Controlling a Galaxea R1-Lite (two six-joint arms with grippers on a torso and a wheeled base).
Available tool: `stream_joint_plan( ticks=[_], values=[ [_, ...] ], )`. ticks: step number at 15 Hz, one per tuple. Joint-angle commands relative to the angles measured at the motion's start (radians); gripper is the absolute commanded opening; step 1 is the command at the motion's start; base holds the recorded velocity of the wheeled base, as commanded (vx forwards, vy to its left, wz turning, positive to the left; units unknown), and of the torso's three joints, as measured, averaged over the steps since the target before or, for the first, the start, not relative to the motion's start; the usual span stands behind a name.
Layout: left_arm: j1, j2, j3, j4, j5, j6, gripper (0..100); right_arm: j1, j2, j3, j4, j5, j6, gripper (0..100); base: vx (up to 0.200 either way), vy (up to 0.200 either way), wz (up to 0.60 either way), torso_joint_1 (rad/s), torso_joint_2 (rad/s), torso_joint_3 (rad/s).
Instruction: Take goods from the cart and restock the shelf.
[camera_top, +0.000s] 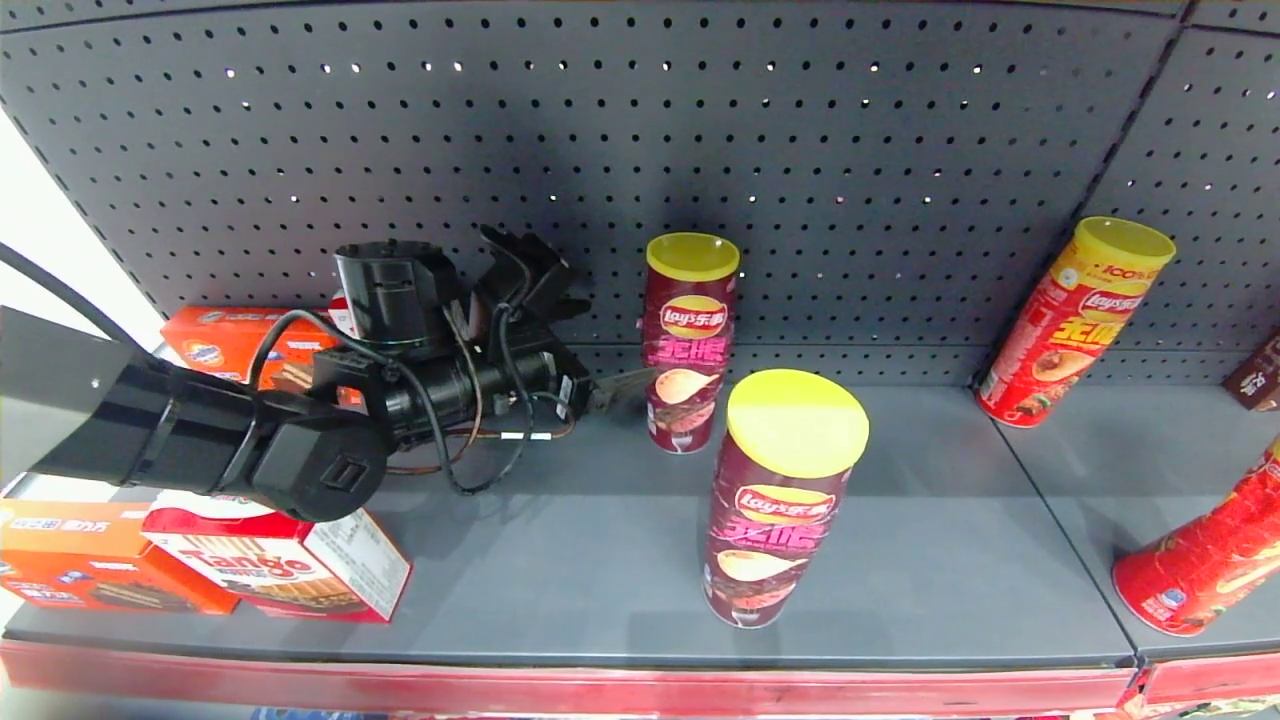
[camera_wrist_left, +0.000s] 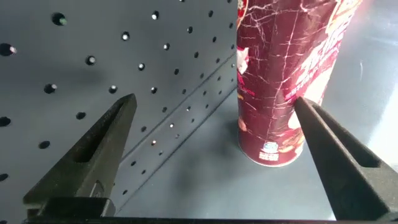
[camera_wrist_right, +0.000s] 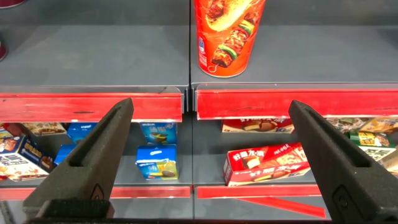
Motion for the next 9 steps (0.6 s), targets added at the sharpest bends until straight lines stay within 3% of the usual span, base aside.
stream_joint_plan(
  ticks=[1, 2, 3, 4, 6, 8, 9],
  values=[
    [0.001, -0.044, 0.038, 0.003, 0.016, 0.024, 100, 0.000, 0.001, 0.000, 0.000, 0.000, 0.000, 100, 0.000, 0.000, 0.00, 0.000, 0.00, 0.000],
    [0.001, -0.044, 0.039, 0.003, 0.019, 0.029, 100, 0.000, 0.001, 0.000, 0.000, 0.001, 0.000, 100, 0.000, 0.000, 0.00, 0.000, 0.00, 0.000],
    [0.001, -0.049, 0.067, 0.003, 0.066, 0.064, 100, 0.000, 0.001, 0.000, 0.000, 0.001, 0.000, 100, 0.000, 0.000, 0.00, 0.000, 0.00, 0.000],
    [-0.002, -0.049, 0.074, 0.005, 0.091, 0.079, 100, 0.000, 0.001, 0.000, 0.000, 0.000, 0.000, 100, 0.000, 0.000, 0.00, 0.000, 0.00, 0.000],
    [-0.005, -0.043, 0.064, 0.005, 0.154, 0.102, 100, 0.000, 0.001, 0.000, 0.000, 0.000, 0.000, 100, 0.000, 0.000, 0.00, 0.000, 0.00, 0.000],
    [-0.007, -0.007, 0.041, 0.003, 0.201, 0.151, 100, 0.000, 0.001, 0.000, 0.000, 0.000, 0.000, 100, 0.000, 0.000, 0.00, 0.000, 0.00, 0.000],
    [-0.008, 0.003, 0.028, 0.003, 0.230, 0.154, 100, 0.000, 0.001, 0.000, 0.000, 0.000, 0.000, 100, 0.000, 0.000, 0.00, 0.000, 0.00, 0.000]
  ],
)
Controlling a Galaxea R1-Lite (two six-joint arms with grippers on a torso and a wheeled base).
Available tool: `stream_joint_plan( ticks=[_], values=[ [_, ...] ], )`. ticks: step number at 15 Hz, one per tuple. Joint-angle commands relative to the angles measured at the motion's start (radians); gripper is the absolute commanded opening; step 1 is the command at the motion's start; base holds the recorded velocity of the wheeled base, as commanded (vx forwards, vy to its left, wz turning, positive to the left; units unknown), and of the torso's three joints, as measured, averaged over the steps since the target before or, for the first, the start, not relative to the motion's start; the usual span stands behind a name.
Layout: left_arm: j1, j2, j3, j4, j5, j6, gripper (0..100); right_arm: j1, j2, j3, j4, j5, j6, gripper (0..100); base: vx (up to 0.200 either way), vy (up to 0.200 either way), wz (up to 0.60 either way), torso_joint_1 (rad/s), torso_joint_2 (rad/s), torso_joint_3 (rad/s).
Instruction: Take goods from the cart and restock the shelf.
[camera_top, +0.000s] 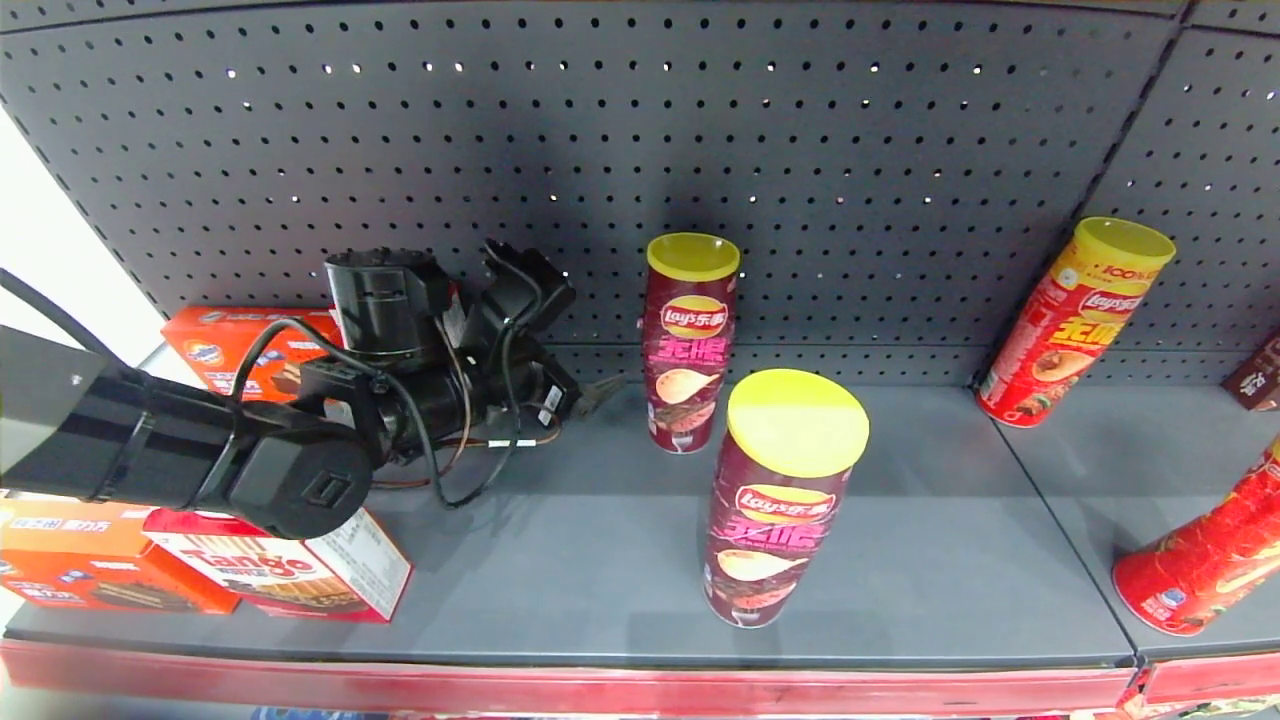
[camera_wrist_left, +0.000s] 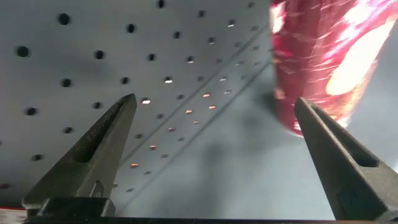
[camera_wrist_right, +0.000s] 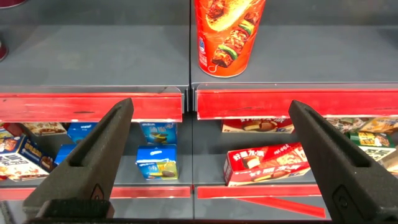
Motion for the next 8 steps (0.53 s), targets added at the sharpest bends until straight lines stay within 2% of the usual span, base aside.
stream_joint_plan(
  ticks=[1, 4, 8],
  values=[
    [-0.009, 0.038, -0.030, -0.001, 0.043, 0.004, 100, 0.000, 0.001, 0.000, 0.000, 0.000, 0.000, 100, 0.000, 0.000, 0.00, 0.000, 0.00, 0.000],
    [-0.034, 0.069, -0.075, -0.003, 0.157, 0.002, 100, 0.000, 0.001, 0.000, 0.000, 0.000, 0.000, 100, 0.000, 0.000, 0.00, 0.000, 0.00, 0.000],
    [-0.066, 0.076, -0.083, -0.007, 0.163, -0.001, 100, 0.000, 0.001, 0.000, 0.000, 0.000, 0.000, 100, 0.000, 0.000, 0.00, 0.000, 0.00, 0.000]
  ],
)
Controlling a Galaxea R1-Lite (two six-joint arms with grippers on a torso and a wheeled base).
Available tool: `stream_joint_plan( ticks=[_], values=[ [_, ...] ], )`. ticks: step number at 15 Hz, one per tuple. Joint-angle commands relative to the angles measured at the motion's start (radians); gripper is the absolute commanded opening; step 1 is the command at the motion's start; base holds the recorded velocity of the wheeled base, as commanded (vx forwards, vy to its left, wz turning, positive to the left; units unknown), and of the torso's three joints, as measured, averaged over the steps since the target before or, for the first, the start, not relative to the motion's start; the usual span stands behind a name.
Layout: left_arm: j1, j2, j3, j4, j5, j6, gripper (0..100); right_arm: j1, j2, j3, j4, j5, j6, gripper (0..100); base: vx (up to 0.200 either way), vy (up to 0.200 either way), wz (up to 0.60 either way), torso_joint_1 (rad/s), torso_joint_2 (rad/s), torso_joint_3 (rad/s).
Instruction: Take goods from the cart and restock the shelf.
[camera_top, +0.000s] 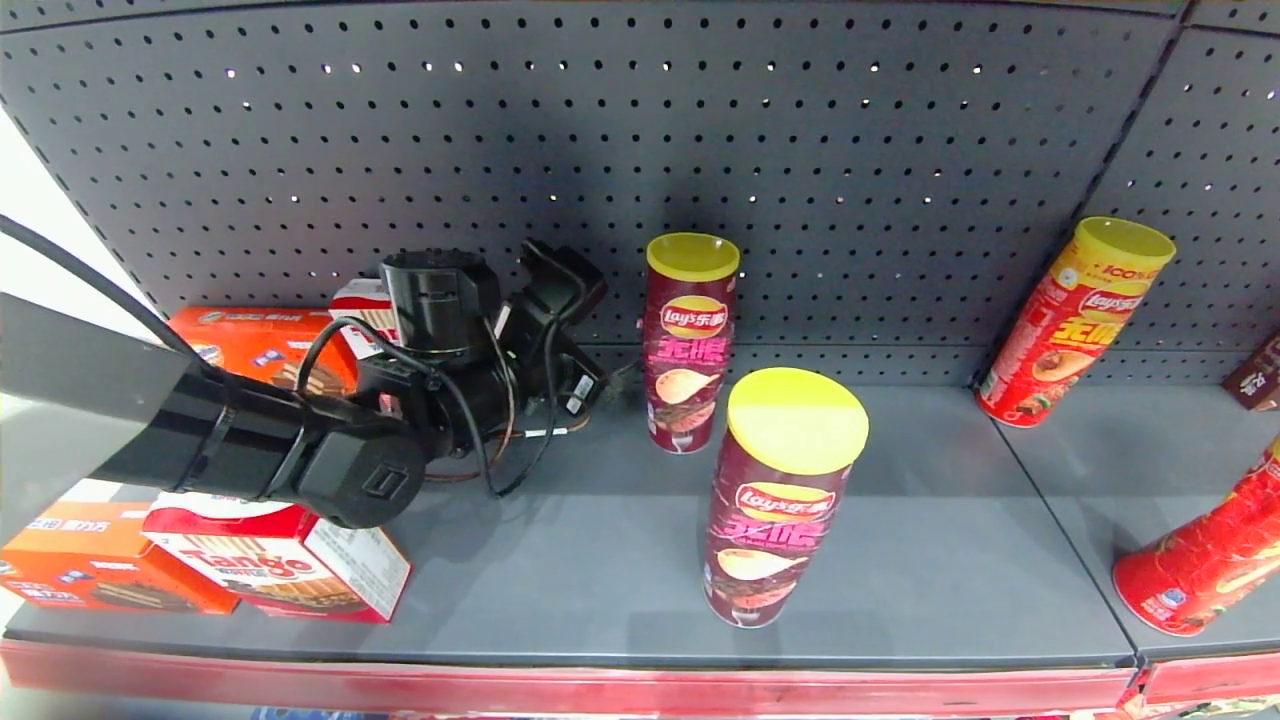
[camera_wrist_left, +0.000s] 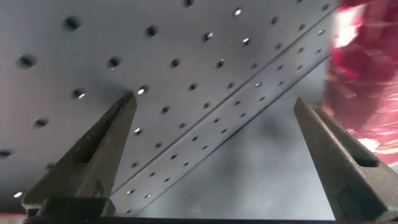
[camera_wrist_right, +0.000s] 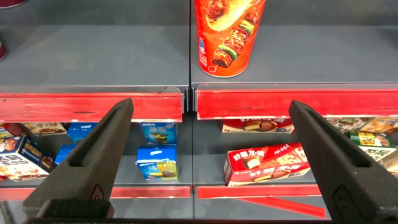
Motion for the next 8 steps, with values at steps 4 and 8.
stream_joint_plan(
  ticks=[4, 8],
  values=[
    [-0.029, 0.018, -0.003, -0.001, 0.002, -0.003, 100, 0.000, 0.001, 0.000, 0.000, 0.000, -0.001, 100, 0.000, 0.000, 0.00, 0.000, 0.00, 0.000],
    [-0.045, 0.029, -0.017, 0.002, 0.011, -0.003, 100, 0.000, 0.001, 0.000, 0.000, 0.000, -0.001, 100, 0.000, 0.000, 0.00, 0.000, 0.00, 0.000]
  ],
)
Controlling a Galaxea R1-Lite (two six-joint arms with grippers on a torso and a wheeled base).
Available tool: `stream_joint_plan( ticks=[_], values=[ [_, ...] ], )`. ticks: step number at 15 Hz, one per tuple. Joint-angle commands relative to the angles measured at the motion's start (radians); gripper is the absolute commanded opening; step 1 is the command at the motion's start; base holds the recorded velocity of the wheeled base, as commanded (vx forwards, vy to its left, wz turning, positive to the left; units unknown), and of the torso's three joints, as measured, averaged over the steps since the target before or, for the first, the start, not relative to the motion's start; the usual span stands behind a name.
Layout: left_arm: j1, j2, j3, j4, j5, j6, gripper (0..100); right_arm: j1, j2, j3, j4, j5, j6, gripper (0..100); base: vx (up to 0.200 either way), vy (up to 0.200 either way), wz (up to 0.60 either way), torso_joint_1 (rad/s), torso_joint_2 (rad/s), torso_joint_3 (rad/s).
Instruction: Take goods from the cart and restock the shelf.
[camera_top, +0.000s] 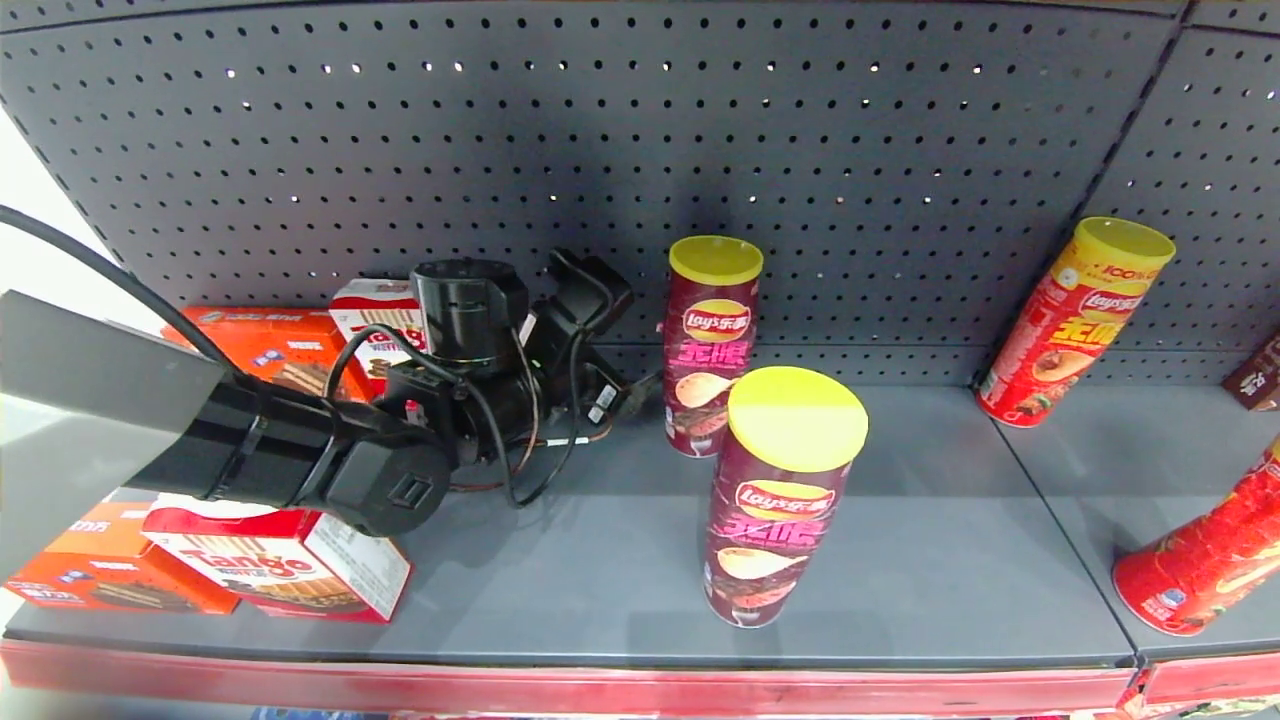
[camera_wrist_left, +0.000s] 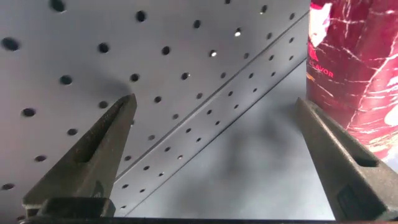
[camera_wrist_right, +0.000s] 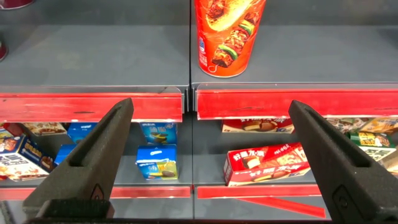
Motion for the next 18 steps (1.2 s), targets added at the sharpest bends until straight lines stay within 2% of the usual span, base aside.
stream_joint_plan(
  ticks=[1, 8, 9, 10, 12, 14, 16, 18],
  values=[
    [-0.005, 0.008, -0.004, 0.000, 0.001, 0.000, 100, 0.000, 0.001, 0.000, 0.000, 0.000, 0.000, 100, 0.000, 0.000, 0.00, 0.000, 0.00, 0.000],
    [-0.017, 0.007, 0.000, -0.008, -0.001, -0.008, 100, 0.000, 0.001, 0.000, 0.000, 0.000, 0.000, 100, 0.000, 0.000, 0.00, 0.000, 0.00, 0.000],
    [-0.014, 0.004, -0.006, -0.015, -0.001, -0.018, 100, 0.000, 0.001, 0.000, 0.000, 0.001, 0.000, 100, 0.000, 0.000, 0.00, 0.000, 0.00, 0.000],
    [-0.014, -0.013, -0.004, -0.034, -0.001, -0.043, 100, 0.000, 0.001, 0.000, 0.000, 0.000, 0.000, 100, 0.000, 0.000, 0.00, 0.000, 0.00, 0.000],
    [-0.012, -0.049, 0.008, -0.055, 0.001, -0.050, 100, 0.000, 0.001, 0.000, 0.000, 0.000, 0.000, 100, 0.000, 0.000, 0.00, 0.000, 0.00, 0.000],
    [-0.009, -0.110, 0.032, -0.109, 0.021, -0.052, 100, 0.000, 0.001, 0.000, 0.000, 0.001, 0.000, 100, 0.000, 0.000, 0.00, 0.000, 0.00, 0.000],
    [-0.018, -0.211, 0.097, -0.134, 0.095, -0.052, 100, 0.000, 0.001, 0.000, 0.000, 0.001, 0.000, 100, 0.000, 0.000, 0.00, 0.000, 0.00, 0.000],
    [-0.023, -0.283, 0.155, -0.147, 0.110, -0.052, 100, 0.000, 0.001, 0.000, 0.000, 0.000, 0.000, 100, 0.000, 0.000, 0.00, 0.000, 0.00, 0.000]
  ],
)
